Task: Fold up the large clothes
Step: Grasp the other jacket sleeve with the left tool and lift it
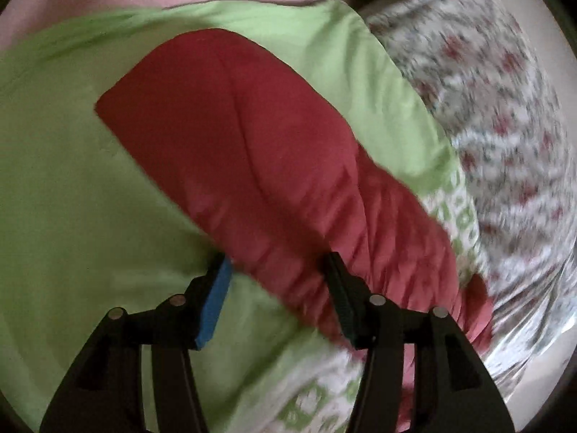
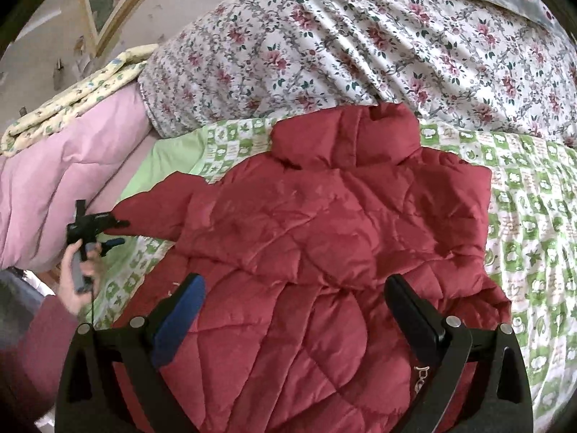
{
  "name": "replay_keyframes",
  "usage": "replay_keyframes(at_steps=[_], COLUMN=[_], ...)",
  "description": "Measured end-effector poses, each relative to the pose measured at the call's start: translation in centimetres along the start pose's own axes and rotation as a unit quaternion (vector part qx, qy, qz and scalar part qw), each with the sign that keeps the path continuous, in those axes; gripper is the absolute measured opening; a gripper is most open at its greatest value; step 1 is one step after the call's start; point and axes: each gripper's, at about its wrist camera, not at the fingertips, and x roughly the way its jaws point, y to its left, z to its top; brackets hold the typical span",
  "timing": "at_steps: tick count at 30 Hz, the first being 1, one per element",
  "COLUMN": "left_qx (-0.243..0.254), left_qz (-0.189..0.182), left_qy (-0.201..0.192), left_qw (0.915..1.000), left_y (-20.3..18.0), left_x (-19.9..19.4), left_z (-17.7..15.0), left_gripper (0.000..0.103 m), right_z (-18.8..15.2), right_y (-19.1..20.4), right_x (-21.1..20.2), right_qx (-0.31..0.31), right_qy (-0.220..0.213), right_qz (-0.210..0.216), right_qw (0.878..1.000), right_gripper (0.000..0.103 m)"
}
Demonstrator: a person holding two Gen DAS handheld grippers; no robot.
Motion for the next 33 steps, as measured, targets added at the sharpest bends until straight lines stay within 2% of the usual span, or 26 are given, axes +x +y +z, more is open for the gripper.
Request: replay_keyframes(at_steps=[3, 6, 8, 9, 12, 19, 25, 33], left_qx=[-0.018, -0.019, 0.004, 0.02, 0.058, 0.127, 0.219, 0.342], left_qz=[-0.02, -0.019, -0.011, -0.016, -0.026, -0.087, -0.144, -0.192], left_qy=[-0.015, -0.023, -0.032, -0.036, -0.054, -0.091, -0.091, -0.047], left_qw=[0.9995, 0.9994, 0.9994, 0.999, 0.9965, 0.9839, 0.9608, 0.9187], left_y=[0.3, 0.3, -0.6, -1.3, -3.5, -9.2, -16.2, -24.5], left_x=[0.7, 1.1, 0.7, 0.3, -1.4, -6.2, -9.0, -9.2], left_z=[1.0, 1.6, 1.4, 1.2, 0.3, -2.3, -7.1, -15.6], left_gripper=[0.052, 0.051, 0.033, 0.019, 0.01, 0.007, 0.007, 0.007], right_z=[-0.5, -0.7, -0.8, -0.8, -0.7, -0.7, -0.5, -0.4], right_y=[0.1, -0.1, -0.3, -0.4, -0.9, -1.6, -2.5, -4.6], right_x=[-0.2, -0.3, -0.3, -0.3, -0.1, 0.1, 0.0, -0.3], right_qx=[-0.002, 0.0, 0.002, 0.004, 0.008, 0.022, 0.034, 0.064], right_qy=[0.001, 0.001, 0.001, 0.0, 0.002, 0.002, 0.0, -0.003], right_qz=[-0.003, -0.004, -0.006, -0.007, -0.01, -0.007, -0.01, -0.008], right_qw=[1.0, 1.0, 1.0, 1.0, 1.0, 1.0, 0.999, 0.998], right_gripper=[0.1, 0.1, 0.1, 0.1, 0.1, 0.1, 0.1, 0.1])
